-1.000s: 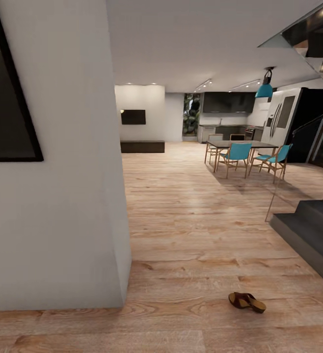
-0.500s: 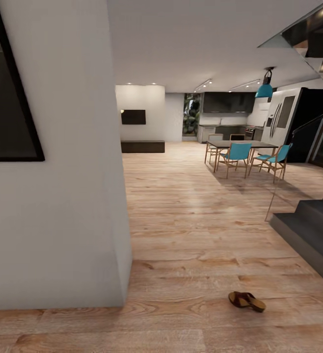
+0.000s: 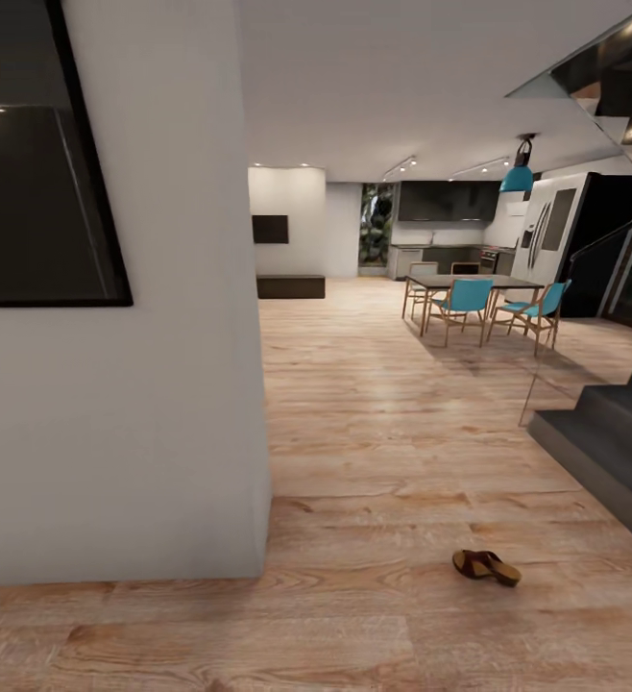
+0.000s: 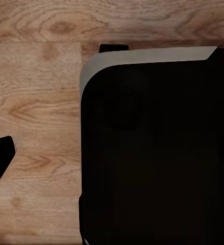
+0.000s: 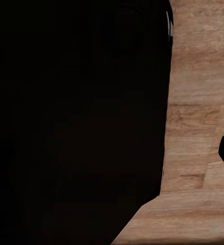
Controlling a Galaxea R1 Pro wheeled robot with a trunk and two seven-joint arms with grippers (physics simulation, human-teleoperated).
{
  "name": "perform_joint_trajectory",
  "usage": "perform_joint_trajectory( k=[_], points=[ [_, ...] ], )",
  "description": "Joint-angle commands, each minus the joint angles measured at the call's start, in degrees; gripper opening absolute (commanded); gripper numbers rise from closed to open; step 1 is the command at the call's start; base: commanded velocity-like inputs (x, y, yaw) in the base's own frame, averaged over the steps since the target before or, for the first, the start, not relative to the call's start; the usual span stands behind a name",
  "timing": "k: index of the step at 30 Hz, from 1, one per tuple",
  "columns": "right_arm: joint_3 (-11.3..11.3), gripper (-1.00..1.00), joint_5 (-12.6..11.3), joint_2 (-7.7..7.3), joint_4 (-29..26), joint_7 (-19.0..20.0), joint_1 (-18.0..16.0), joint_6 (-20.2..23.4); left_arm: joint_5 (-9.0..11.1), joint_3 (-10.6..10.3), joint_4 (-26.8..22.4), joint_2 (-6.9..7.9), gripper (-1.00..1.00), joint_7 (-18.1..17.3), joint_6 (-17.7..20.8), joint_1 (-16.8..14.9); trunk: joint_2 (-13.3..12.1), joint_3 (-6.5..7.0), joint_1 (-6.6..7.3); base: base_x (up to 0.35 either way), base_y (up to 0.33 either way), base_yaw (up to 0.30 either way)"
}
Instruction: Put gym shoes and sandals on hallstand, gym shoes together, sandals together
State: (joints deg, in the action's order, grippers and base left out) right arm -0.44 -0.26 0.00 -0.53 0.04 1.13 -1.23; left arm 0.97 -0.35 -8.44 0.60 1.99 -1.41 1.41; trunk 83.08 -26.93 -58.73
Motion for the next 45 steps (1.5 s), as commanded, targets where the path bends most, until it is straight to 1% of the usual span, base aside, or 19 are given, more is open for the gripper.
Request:
perform_joint_trajectory(
  k=[1, 9, 14, 45],
  points=[
    [0.0, 1.0, 0.0, 0.0, 0.0, -0.01, 0.0, 0.0, 0.0, 0.0, 0.0, 0.01, 1.0, -0.01, 0.0, 0.0, 0.0, 0.0, 0.0, -0.276, 0.189, 0.0],
    [0.0, 1.0, 0.0, 0.0, 0.0, 0.02, 0.0, 0.0, 0.0, 0.0, 0.0, 0.0, 1.0, -0.02, 0.0, 0.0, 0.0, 0.0, 0.0, -0.277, 0.19, -0.005],
    [0.0, 1.0, 0.0, 0.0, 0.01, -0.07, 0.0, 0.0, 0.13, 0.04, 0.0, -0.01, 1.0, -0.05, 0.0, 0.0, 0.0, 0.0, 0.0, -0.271, 0.209, -0.11],
    [0.0, 1.0, 0.0, 0.0, 0.0, -0.02, 0.0, 0.0, 0.0, 0.0, 0.0, 0.01, 1.0, -0.05, 0.0, 0.0, 0.0, 0.04, 0.0, -0.225, 0.235, -0.263]
  ],
)
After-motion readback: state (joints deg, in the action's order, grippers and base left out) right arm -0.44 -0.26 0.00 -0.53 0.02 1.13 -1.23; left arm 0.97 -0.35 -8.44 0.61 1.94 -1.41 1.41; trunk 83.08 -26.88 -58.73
